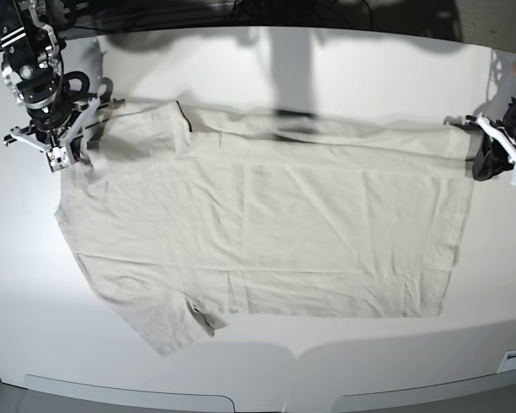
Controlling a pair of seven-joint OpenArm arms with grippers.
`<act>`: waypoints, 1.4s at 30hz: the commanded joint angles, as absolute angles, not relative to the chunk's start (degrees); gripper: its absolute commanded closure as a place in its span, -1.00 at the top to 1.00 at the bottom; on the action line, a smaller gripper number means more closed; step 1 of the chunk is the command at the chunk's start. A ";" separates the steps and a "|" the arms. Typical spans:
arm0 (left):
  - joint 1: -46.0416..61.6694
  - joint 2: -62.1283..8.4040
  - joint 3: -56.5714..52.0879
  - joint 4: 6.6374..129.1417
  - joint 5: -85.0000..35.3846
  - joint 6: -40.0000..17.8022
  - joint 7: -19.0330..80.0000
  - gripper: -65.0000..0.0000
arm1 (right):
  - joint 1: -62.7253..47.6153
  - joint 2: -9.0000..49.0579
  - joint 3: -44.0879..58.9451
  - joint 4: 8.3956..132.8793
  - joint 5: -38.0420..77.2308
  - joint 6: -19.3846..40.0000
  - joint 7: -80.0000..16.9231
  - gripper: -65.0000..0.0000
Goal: Fold the T-shirt properly
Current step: 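Release the shirt and reposition both grippers along the shoulder seam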
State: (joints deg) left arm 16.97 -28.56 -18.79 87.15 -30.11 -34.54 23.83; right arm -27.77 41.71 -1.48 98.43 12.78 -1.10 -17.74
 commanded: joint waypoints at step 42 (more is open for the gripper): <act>27.75 -21.47 -19.94 76.07 -23.81 -31.48 18.94 -1.00 | -31.33 33.98 -0.69 94.41 16.88 7.20 -25.36 -1.00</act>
